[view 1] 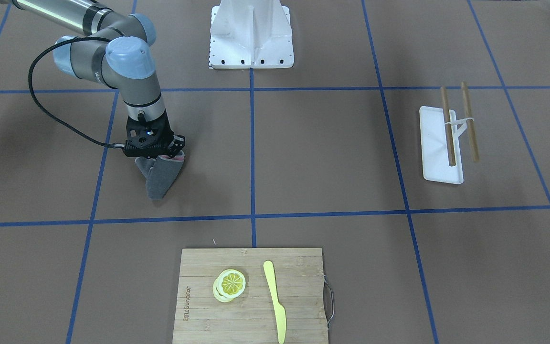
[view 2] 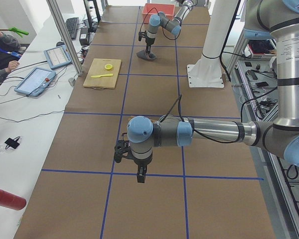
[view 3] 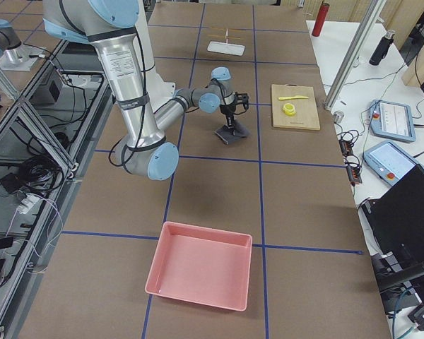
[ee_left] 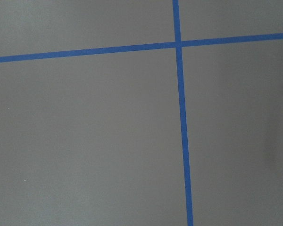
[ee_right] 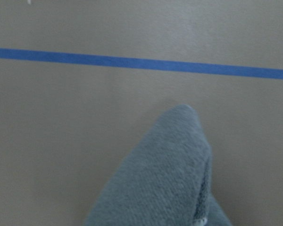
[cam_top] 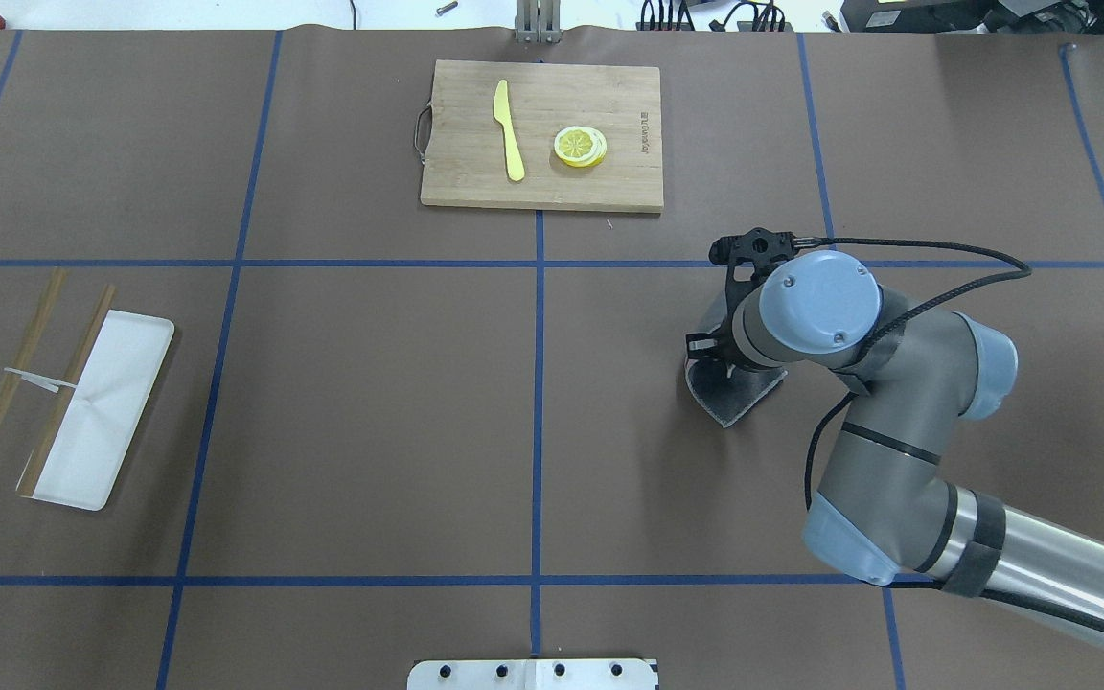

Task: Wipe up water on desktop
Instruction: 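Wipe the towel across the table with the right gripper toward the center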

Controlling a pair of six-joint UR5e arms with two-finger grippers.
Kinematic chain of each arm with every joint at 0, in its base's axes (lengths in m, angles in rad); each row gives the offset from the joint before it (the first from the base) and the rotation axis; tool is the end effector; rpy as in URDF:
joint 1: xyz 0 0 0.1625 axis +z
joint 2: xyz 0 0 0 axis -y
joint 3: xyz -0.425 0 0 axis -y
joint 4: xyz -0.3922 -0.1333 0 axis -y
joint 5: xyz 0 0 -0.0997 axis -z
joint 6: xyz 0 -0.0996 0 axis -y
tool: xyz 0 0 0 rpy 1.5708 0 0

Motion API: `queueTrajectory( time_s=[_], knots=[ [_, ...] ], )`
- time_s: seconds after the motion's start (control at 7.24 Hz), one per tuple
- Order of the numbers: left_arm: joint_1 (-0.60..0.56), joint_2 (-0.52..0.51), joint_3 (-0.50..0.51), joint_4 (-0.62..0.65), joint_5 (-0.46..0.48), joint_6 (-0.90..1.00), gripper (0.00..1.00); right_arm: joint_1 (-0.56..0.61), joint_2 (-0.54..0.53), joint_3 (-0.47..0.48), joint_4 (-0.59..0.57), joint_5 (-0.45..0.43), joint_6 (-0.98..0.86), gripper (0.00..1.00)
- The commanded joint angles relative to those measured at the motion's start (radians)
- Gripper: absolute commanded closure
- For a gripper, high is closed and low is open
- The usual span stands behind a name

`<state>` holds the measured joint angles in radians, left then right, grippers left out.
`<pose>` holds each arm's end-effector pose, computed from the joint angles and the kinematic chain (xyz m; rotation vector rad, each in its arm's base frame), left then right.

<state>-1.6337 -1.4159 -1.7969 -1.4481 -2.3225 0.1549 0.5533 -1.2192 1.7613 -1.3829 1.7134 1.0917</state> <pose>-0.0916 -0.4165 0.6323 0.0329 0.7526 0.0683 -0.4669 -0.4284 0.3661 0.2412 -0.7009 0.0187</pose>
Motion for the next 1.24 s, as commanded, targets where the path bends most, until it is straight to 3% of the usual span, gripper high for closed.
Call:
queueTrajectory(
  time_s=[0.0,0.28,0.55,0.83,1.11],
  knots=[
    [0.002,-0.002,-0.001,0.000,0.000,0.000,0.01,0.049,-0.228,0.111,0.002,-0.003,-0.199,1.00],
    [0.000,0.000,-0.001,0.000,-0.002,0.000,0.01,0.129,-0.472,0.203,0.014,-0.003,-0.385,1.00],
    [0.000,0.000,0.001,0.000,-0.002,0.002,0.01,0.223,-0.638,0.219,0.015,-0.039,-0.566,1.00],
    [0.000,0.000,-0.001,0.000,-0.002,0.002,0.01,0.232,-0.671,0.210,0.012,-0.087,-0.596,1.00],
    [0.000,0.000,-0.002,0.000,-0.002,0.002,0.01,0.229,-0.582,0.217,0.005,-0.048,-0.566,1.00]
  ],
)
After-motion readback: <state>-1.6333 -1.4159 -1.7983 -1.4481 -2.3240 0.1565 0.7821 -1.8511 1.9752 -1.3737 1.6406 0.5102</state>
